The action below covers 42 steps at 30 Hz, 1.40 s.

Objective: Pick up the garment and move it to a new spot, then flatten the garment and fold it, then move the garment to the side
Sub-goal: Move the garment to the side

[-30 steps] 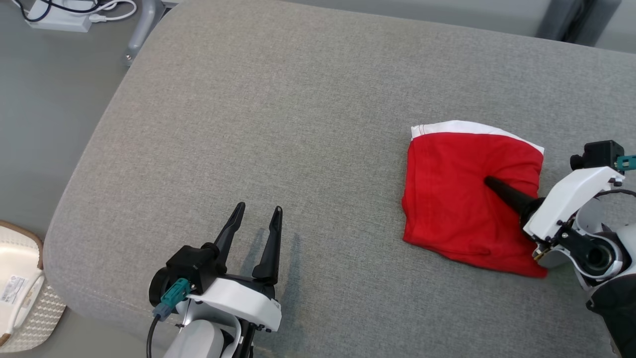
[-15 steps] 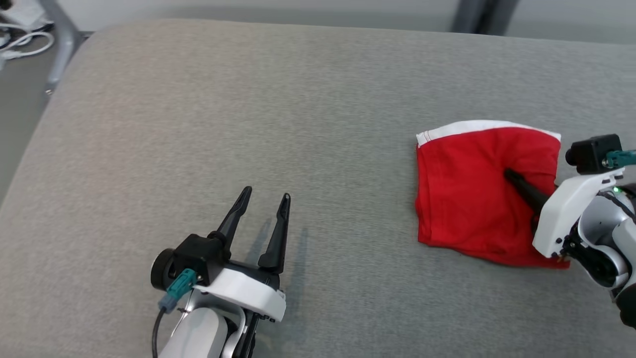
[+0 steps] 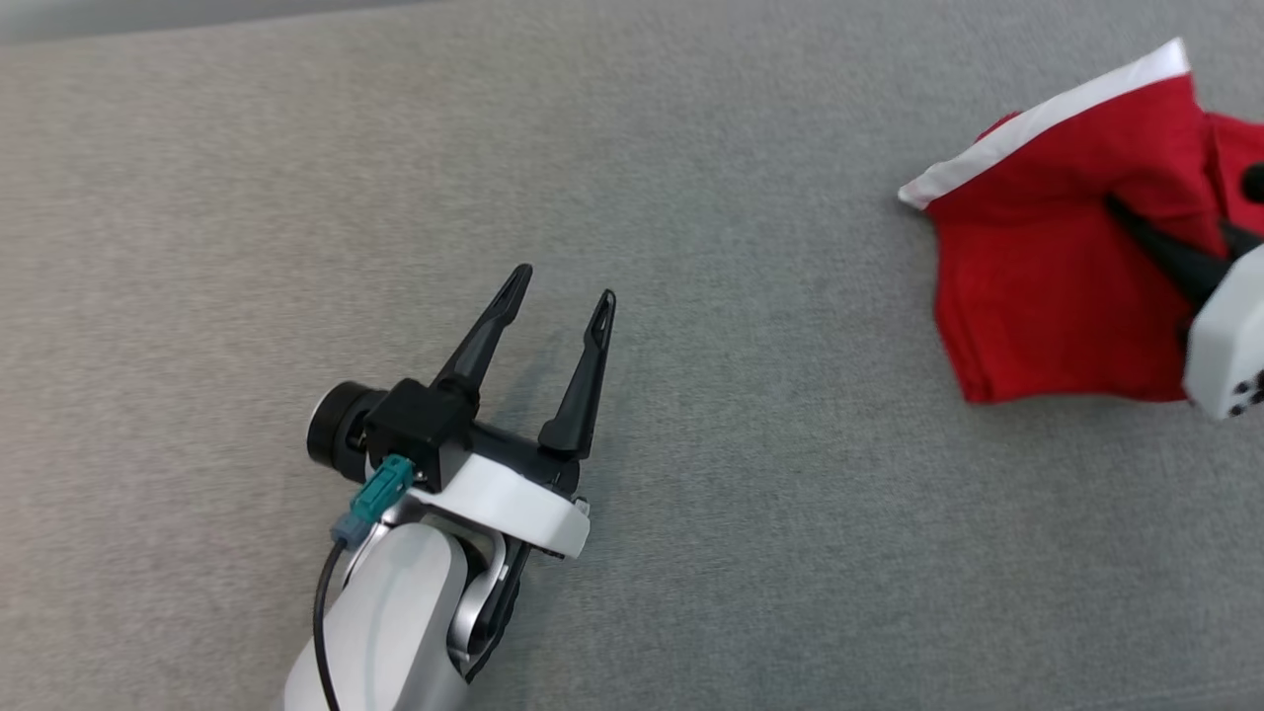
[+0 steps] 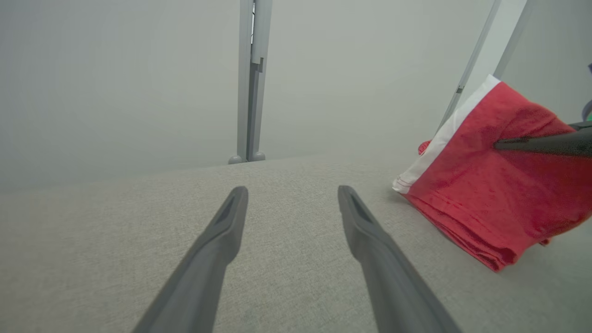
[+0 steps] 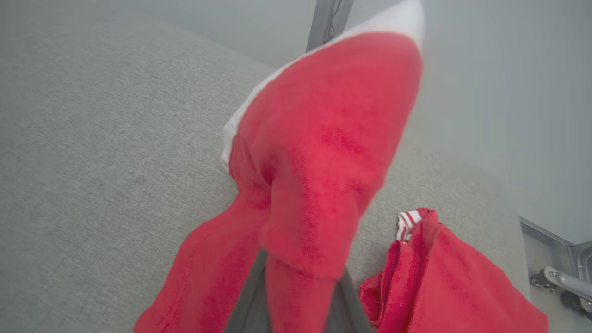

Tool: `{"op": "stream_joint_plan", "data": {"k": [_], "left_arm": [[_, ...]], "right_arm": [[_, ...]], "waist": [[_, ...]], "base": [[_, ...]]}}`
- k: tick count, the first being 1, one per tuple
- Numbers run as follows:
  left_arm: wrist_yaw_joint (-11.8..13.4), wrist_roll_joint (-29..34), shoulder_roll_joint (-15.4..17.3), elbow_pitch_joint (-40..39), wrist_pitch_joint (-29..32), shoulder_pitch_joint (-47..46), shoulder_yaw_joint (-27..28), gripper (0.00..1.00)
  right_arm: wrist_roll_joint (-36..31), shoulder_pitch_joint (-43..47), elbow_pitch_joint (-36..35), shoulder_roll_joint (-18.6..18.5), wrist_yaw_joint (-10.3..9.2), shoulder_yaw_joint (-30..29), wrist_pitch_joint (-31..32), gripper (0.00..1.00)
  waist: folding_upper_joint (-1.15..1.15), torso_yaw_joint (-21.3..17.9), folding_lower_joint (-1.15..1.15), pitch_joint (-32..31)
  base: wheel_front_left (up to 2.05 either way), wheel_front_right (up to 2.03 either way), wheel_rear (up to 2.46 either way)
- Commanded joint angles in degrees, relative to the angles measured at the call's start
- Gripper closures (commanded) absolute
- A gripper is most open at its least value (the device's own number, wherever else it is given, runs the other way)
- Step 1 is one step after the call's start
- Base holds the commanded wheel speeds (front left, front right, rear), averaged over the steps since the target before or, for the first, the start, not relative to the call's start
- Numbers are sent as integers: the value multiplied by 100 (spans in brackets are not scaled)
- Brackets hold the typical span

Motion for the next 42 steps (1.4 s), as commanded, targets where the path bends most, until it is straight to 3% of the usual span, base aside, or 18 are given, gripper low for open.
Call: {"op": "stream_joint_plan", "data": {"k": [1,8,14,24,35,36,37,38,42], "left_arm": [[-45,59,32,-6,-22,-180,-12,0],[-155,229,31,40,-22,-543,-61,0],[-231,321,31,99,-22,-764,-69,0],[-280,266,88,243,-1,-989,-187,0],[-151,47,90,189,6,-880,-405,0],[-139,28,85,175,6,-885,-411,0],[-124,18,76,169,5,-884,-416,0],[-114,0,63,162,5,-877,-420,0],[-109,-24,48,163,-7,-856,-417,0]], "right_arm": [[23,-121,-132,-230,-5,-58,-46,100],[188,-167,-237,-913,-5,-423,-162,100],[159,-366,129,-1071,-5,-495,-369,100],[-843,-988,1493,-1443,-6,173,-753,100],[-1626,-1389,2368,-1599,-6,663,-1203,100],[-1631,-1398,2436,-1556,-6,679,-1206,79],[-1633,-1430,2507,-1517,-6,675,-1231,47],[-1608,-1498,2648,-1471,-6,643,-1213,0],[-1733,-1612,2880,-1384,-6,680,-1165,0]], "waist": [[0,-409,0,416],[0,-735,0,897],[0,-822,0,1234],[0,-437,0,1678],[0,-86,0,1637],[0,-71,0,1621],[0,-62,0,1606],[0,-53,0,1565],[0,-50,0,1430]], "base": [[0,0,0],[0,0,0],[0,0,0],[0,0,0],[0,0,0],[0,0,0],[0,0,0],[0,0,0],[0,0,0]]}}
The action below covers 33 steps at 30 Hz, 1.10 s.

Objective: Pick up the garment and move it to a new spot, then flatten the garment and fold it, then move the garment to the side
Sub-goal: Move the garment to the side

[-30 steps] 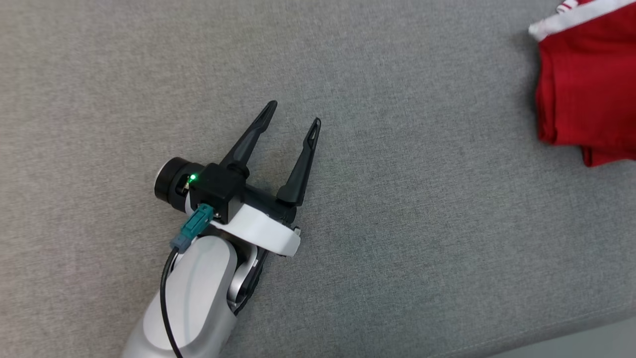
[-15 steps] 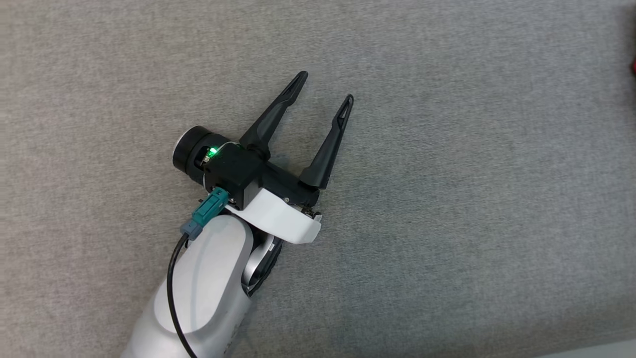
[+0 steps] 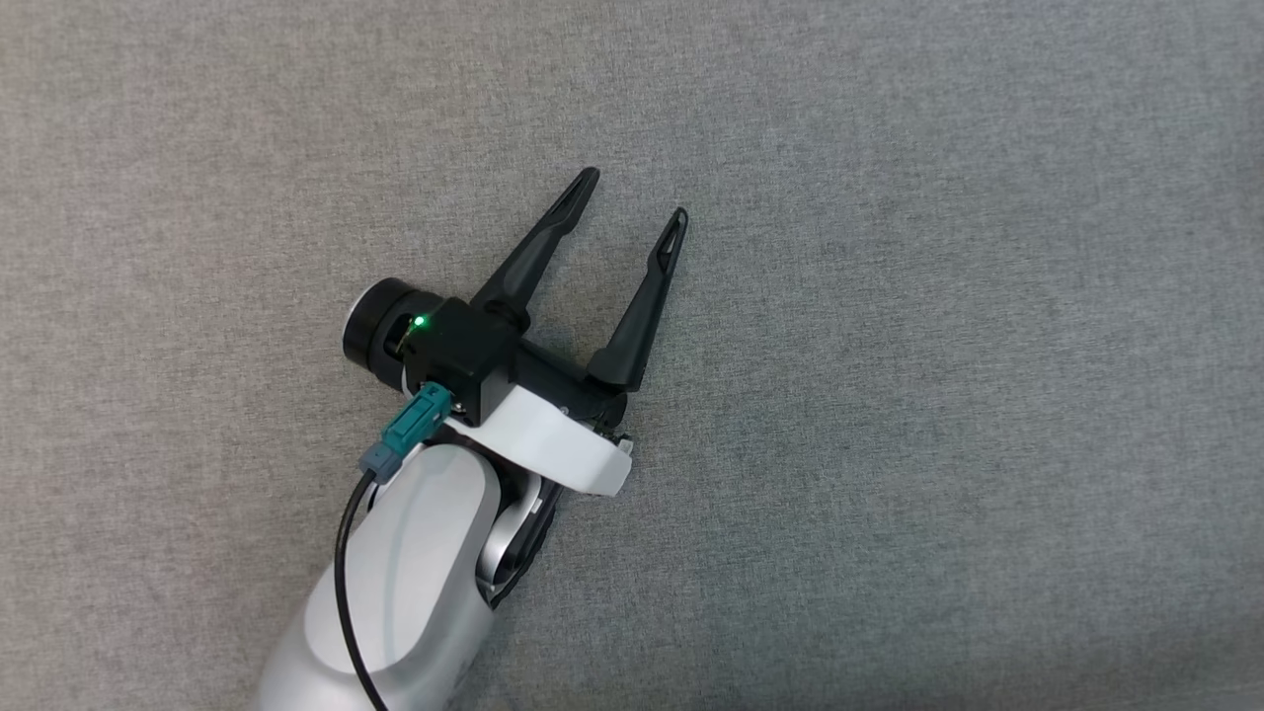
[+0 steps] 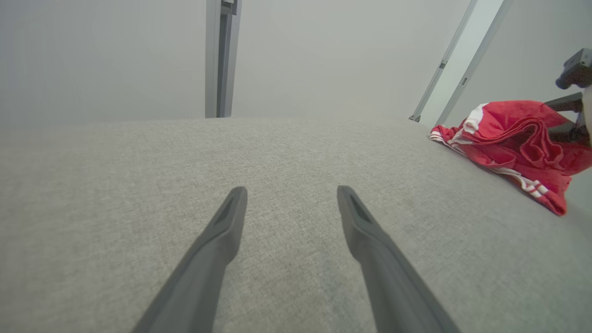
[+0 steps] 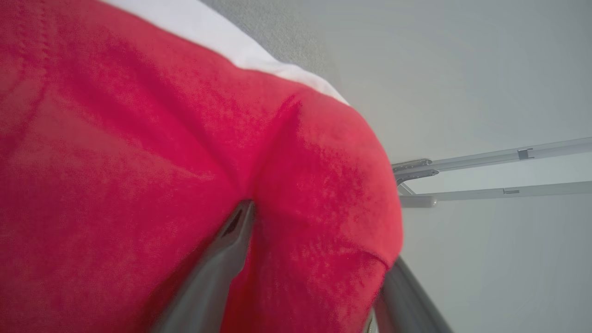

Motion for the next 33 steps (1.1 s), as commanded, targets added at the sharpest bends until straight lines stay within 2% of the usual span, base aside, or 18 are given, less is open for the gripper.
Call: {"op": "stream_joint_plan", "data": {"k": [1,11,17,22,27,33], "left_arm": [[36,-21,65,72,10,124,25,0],[70,-83,53,41,4,397,154,0],[112,-192,52,9,4,737,363,0],[167,-183,50,-65,4,1045,600,0],[206,-109,49,-190,3,1360,956,0],[174,5,48,-292,4,1733,1381,0]], "right_arm": [[-76,-106,125,23,-7,-4,33,0],[-333,-390,1004,426,-7,-603,-34,0],[-290,-309,1160,982,-7,-979,-554,0],[-123,-36,855,1571,-7,-1222,-958,0],[61,501,173,2110,-6,-1687,-1117,0],[92,1706,-1194,2837,-6,-2911,-1116,0]], "waist": [[0,1,0,-98],[0,7,0,-803],[0,57,0,-1424],[0,156,0,-1911],[0,290,0,-2292],[0,492,0,-2607]], "base": [[0,0,0],[0,0,0],[0,0,0],[0,0,0],[0,0,0],[0,0,0]]}}
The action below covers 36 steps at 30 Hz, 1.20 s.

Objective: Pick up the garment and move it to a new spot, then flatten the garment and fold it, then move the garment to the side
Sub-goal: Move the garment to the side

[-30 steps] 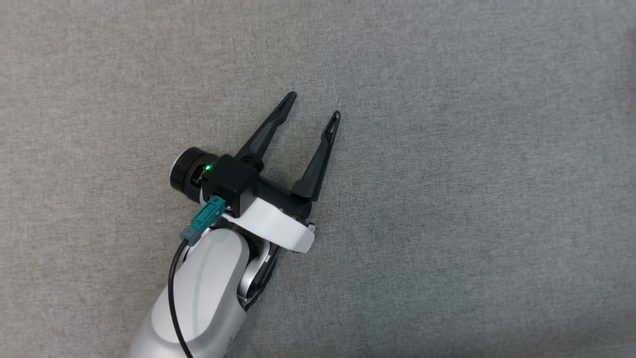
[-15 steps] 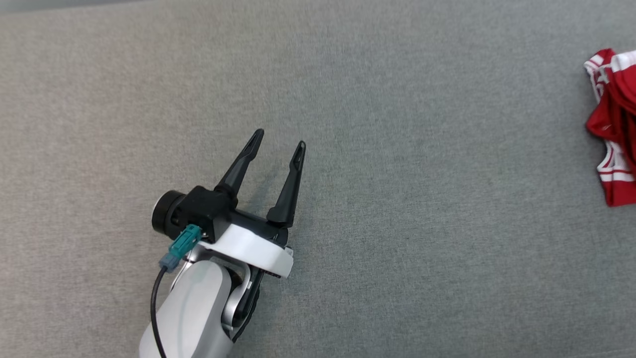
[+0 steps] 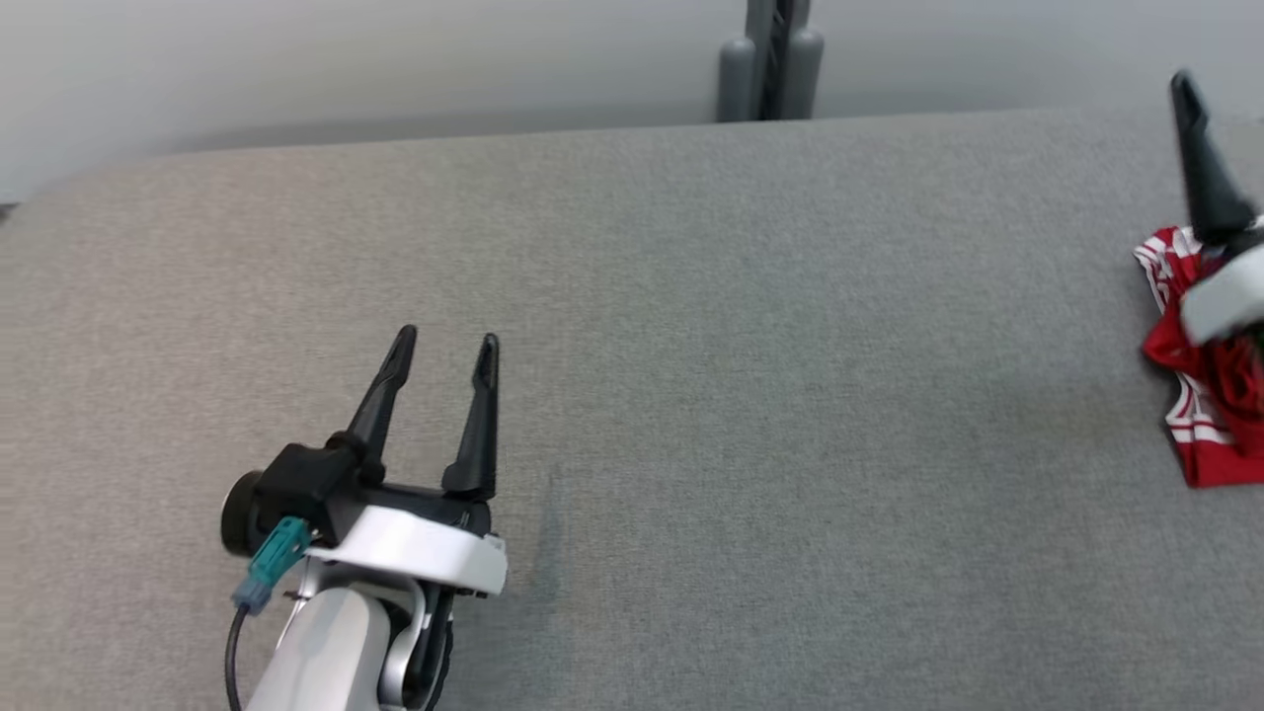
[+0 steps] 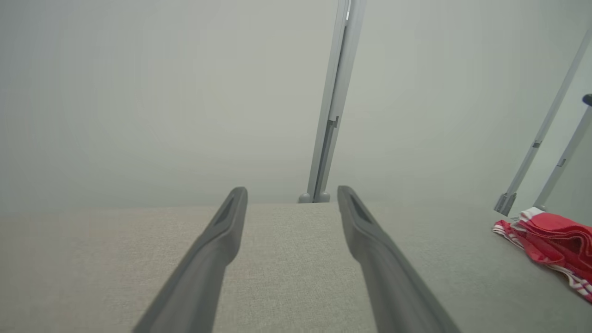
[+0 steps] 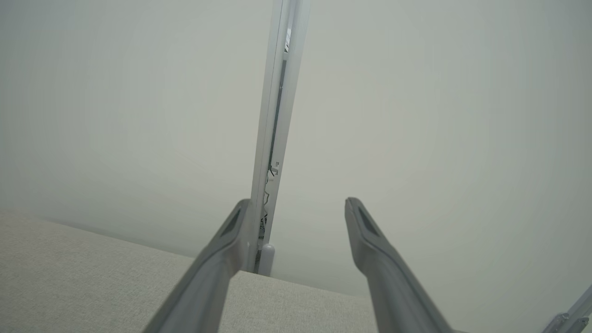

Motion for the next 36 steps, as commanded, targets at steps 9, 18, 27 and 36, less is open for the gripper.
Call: {"op": "stream_joint_plan", "data": {"k": [9,18,27,36], "left_arm": [[-66,151,25,-135,-5,566,536,0],[-150,231,22,-156,-5,1040,564,0],[-43,279,24,-277,-5,1244,582,0],[73,365,24,-424,-6,1309,615,0]], "right_arm": [[-983,2190,-1706,1491,-5,-1385,-12,0],[-1989,3519,-2394,2245,-5,-1933,-12,0],[-2281,4089,-2559,2570,-5,-2202,-12,0],[-2421,4130,-2596,2678,-5,-2376,-12,0]], "waist": [[0,370,0,-508],[0,509,0,-768],[0,477,0,-855],[0,331,0,-838]], "base": [[0,0,0],[0,0,0],[0,0,0],[0,0,0]]}}
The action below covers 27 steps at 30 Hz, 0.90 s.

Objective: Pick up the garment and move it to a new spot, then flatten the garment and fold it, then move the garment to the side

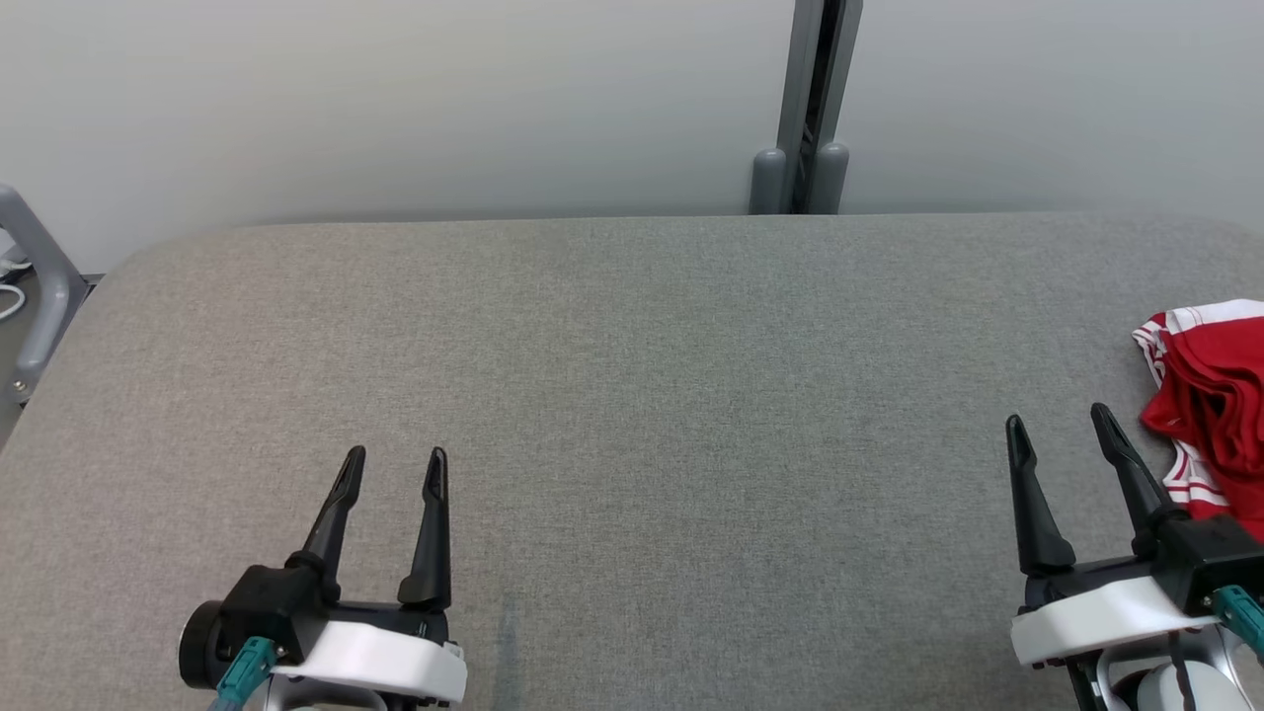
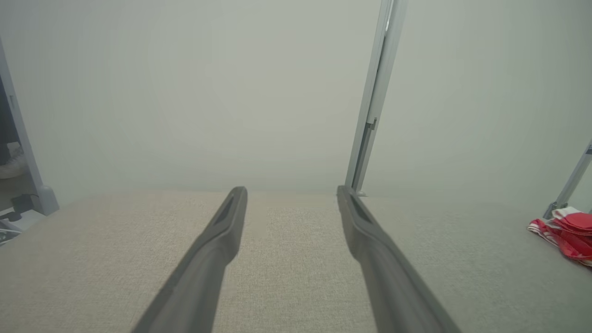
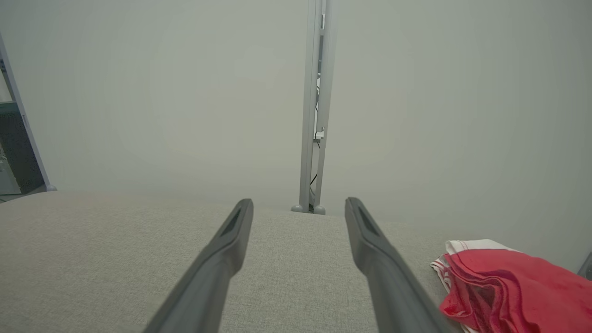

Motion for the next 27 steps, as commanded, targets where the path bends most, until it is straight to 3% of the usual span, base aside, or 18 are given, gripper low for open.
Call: {"op": "stream_joint_plan", "data": {"k": [1,20,27], "left_arm": [[38,18,25,-55,-6,-30,46,0],[87,-129,25,158,-6,77,265,0],[-30,-298,24,207,-7,75,206,0]], "right_arm": [[-37,15,-35,-3,-5,-22,1,0],[36,-54,-39,0,-5,107,1,0],[18,-31,-39,1,-5,84,1,0]], "waist": [[0,-28,0,20],[0,-216,0,-61],[0,-187,0,-78]], "base": [[0,0,0],[0,0,0],[0,0,0]]}}
